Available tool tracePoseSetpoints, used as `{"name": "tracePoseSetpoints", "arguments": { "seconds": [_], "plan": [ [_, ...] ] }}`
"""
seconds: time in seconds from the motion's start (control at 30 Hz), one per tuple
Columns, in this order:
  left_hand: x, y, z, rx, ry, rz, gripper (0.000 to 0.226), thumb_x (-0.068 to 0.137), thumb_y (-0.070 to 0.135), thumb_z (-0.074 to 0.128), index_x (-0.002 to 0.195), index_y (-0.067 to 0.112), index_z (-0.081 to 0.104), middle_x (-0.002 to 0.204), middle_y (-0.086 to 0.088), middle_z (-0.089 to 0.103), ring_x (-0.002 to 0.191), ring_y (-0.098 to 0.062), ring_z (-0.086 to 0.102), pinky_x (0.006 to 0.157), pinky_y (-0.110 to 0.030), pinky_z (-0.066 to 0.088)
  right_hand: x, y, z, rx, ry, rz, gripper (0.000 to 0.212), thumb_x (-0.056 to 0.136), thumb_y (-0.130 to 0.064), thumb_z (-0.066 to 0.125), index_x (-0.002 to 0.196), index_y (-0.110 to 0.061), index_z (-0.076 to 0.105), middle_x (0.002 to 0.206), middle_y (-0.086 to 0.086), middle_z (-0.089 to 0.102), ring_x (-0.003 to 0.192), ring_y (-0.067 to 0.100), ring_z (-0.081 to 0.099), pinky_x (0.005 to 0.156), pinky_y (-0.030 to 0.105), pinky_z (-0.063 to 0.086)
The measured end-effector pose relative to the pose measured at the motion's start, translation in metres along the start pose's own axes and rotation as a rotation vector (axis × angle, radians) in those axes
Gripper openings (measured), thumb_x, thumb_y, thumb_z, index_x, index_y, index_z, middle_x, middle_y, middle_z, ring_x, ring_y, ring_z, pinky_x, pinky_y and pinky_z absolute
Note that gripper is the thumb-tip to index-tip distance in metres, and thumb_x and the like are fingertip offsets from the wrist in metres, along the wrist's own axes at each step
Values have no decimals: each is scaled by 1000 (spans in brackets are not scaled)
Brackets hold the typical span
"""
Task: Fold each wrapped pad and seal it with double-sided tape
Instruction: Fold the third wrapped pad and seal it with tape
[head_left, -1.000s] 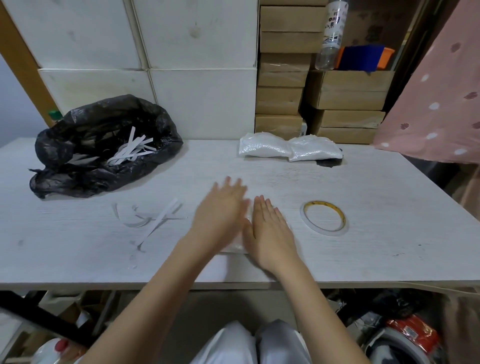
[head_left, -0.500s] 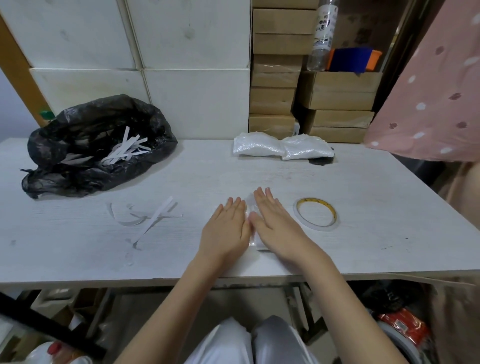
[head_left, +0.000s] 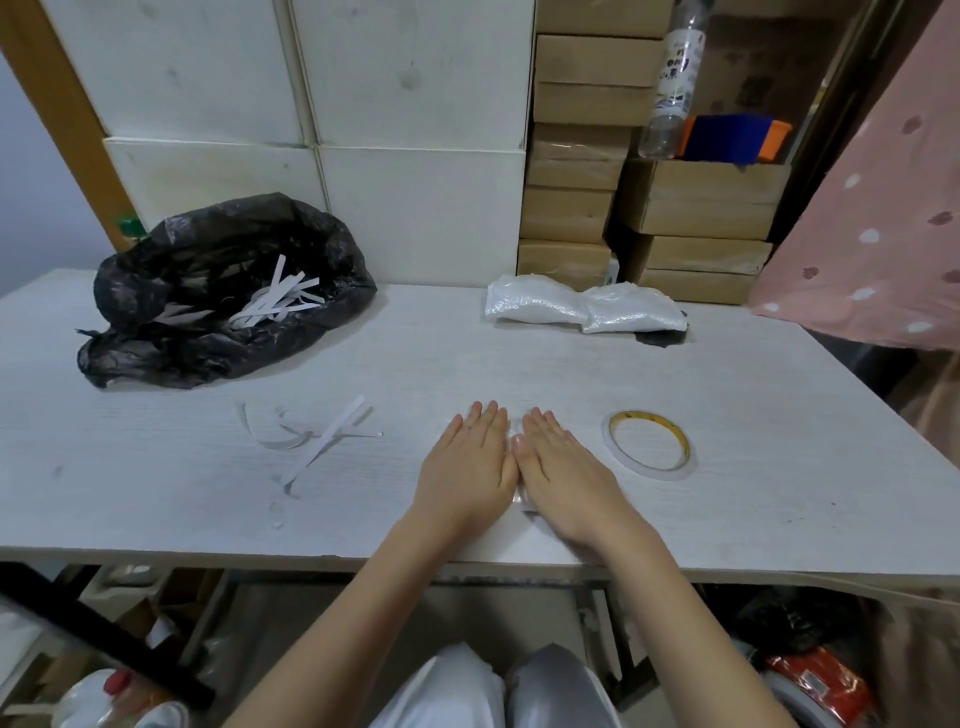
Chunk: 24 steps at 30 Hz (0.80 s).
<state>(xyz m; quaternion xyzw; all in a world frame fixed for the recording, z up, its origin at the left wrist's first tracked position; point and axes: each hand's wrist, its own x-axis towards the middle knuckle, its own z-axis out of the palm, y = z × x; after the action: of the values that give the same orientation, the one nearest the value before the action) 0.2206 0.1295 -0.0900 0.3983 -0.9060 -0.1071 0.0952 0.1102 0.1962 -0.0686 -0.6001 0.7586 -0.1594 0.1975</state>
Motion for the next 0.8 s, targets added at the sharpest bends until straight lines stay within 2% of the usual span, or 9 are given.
{"name": "tracePoseSetpoints", "arguments": {
  "seconds": [0.1, 0.2, 0.3, 0.4, 0.47, 0.53, 0.6, 0.7, 0.8],
  "plan": [
    [4, -1, -8, -47, -132, -47, 65, 93, 43, 5, 150, 12, 13, 159, -1, 10, 146, -13, 3, 117, -28, -2, 5, 1, -19, 97, -164, 9, 56, 101, -40, 18, 149, -14, 9, 158, -2, 0, 145, 6, 0, 115, 23, 0],
    [8, 1, -41, -517, -300, -135, 49, 102, 36, 23, 148, 19, 23, 154, 5, 23, 143, -12, 17, 116, -24, 10, 7, 2, -37, 400, -118, 100, 58, 94, -50, 39, 143, -19, 36, 156, -5, 19, 128, 7, 38, 103, 23, 27],
    [4, -6, -67, -1214, -17, -339, 28, 98, 25, 45, 124, 19, 54, 116, 5, 60, 107, -10, 56, 93, -18, 42, 2, 5, -41, 349, 189, 136, 52, 89, -46, 54, 130, -14, 51, 148, -2, 35, 127, 13, 42, 96, 24, 31],
    [-3, -24, -65, -836, 324, -396, 18, 90, 13, 53, 103, 15, 65, 101, -4, 65, 95, -21, 61, 90, -38, 50, -10, 7, -36, 179, 368, 222, 43, 90, -41, 53, 117, -8, 56, 123, 8, 55, 111, 22, 53, 83, 29, 39],
    [-16, -26, -65, -425, 247, -420, 20, 91, 30, 52, 95, 15, 64, 94, -1, 64, 90, -23, 61, 80, -35, 50, -19, 7, -35, 86, 323, 296, 40, 92, -44, 47, 96, -6, 57, 97, 7, 60, 90, 26, 56, 67, 29, 39],
    [-24, -23, -62, -187, 45, -470, 45, 90, 52, 46, 72, 11, 54, 80, -4, 64, 76, -25, 58, 67, -31, 43, -24, 5, -32, 39, 244, 330, 46, 93, -47, 43, 67, -9, 44, 69, 2, 51, 69, 22, 50, 51, 28, 31],
    [-27, -17, -57, -146, -49, -507, 57, 87, 63, 42, 60, 12, 41, 62, -1, 53, 65, -24, 53, 62, -29, 38, -23, 1, -29, 44, 225, 330, 49, 92, -46, 45, 57, -14, 35, 58, -1, 41, 57, 17, 43, 46, 28, 23],
    [-26, -12, -48, -186, -31, -529, 54, 82, 63, 51, 71, 12, 39, 64, 4, 45, 68, -20, 48, 59, -28, 32, -20, -1, -23, 83, 214, 361, 43, 88, -45, 50, 60, -17, 37, 61, -4, 42, 63, 18, 46, 47, 26, 26],
    [-25, -14, -47, -534, 83, -553, 48, 79, 46, 68, 90, 7, 42, 68, 3, 42, 60, -13, 43, 51, -27, 30, -17, 1, -19, 286, 195, 353, 45, 86, -41, 55, 58, -16, 30, 56, -3, 34, 52, 14, 36, 48, 27, 25]
  ]
}}
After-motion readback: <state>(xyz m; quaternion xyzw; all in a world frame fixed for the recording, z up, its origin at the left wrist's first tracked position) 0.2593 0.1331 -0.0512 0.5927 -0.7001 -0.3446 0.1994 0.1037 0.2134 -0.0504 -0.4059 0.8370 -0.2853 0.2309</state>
